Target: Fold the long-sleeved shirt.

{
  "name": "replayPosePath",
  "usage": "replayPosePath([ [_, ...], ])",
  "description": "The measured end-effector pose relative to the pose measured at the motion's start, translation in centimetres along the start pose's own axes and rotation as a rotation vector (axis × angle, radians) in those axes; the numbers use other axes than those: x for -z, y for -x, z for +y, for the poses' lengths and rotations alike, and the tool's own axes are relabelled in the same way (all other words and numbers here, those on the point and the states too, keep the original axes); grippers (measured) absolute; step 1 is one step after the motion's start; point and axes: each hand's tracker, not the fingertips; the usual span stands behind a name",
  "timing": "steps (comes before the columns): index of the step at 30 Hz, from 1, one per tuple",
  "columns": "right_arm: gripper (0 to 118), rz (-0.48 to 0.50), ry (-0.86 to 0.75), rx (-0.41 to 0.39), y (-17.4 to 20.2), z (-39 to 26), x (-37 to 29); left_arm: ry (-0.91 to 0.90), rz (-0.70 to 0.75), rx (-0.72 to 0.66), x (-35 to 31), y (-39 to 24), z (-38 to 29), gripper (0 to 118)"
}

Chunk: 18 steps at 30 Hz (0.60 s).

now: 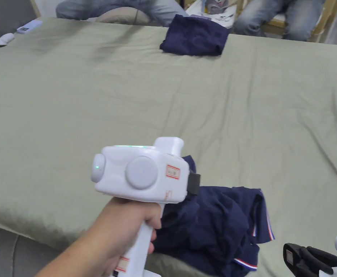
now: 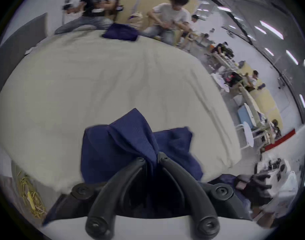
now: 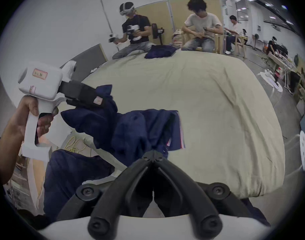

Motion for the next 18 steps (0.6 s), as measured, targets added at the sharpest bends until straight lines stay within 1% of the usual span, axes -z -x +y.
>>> replayPosePath([
  [2, 1, -0.031, 0.003, 0.024, -1.0, -0.8, -0.9, 0.050, -0.020, 0.048, 2.6, -2.8, -0.5, 6],
  [4, 1, -0.054, 0.001, 0.045, -1.9, -1.4, -1.8, 0.090, -0.011, 0.052, 5.2, -5.0, -1.0, 6],
  [8, 1, -0.082, 0.002, 0.080, -3.3, -2.5, -3.1, 0.112, -0.006, 0.064, 9.9, -7.4, -1.4, 6],
  [9, 1, -0.095, 0.006, 0.090, -3.6, -2.8, -3.2, 0.126, -0.011, 0.062, 11.6, -7.2, -1.2, 6],
  [11, 1, -0.112, 0.012, 0.102, -4.1, -3.2, -3.4, 0.149, 0.020, 0.057, 13.7, -7.8, -1.6, 6],
  [13, 1, -0.120, 0.012, 0.115, -4.4, -3.4, -3.8, 0.177, 0.086, 0.101, 14.8, -8.3, -2.1, 8],
  [14, 1, -0.121, 0.012, 0.118, -4.5, -3.6, -3.7, 0.187, 0.103, 0.125, 15.4, -8.3, -2.4, 11],
  [15, 1, -0.122, 0.011, 0.117, -4.5, -3.6, -3.8, 0.172, 0.094, 0.126, 15.9, -8.2, -2.8, 17],
  [16, 1, -0.125, 0.010, 0.115, -4.5, -3.6, -3.9, 0.162, 0.091, 0.132, 16.0, -8.2, -3.0, 27],
  [17, 1, -0.127, 0.009, 0.113, -4.4, -3.5, -3.9, 0.154, 0.078, 0.129, 16.0, -8.1, -3.4, 46],
  [18, 1, -0.127, 0.007, 0.111, -4.2, -3.3, -3.9, 0.144, 0.042, 0.116, 15.9, -8.1, -3.5, 60],
])
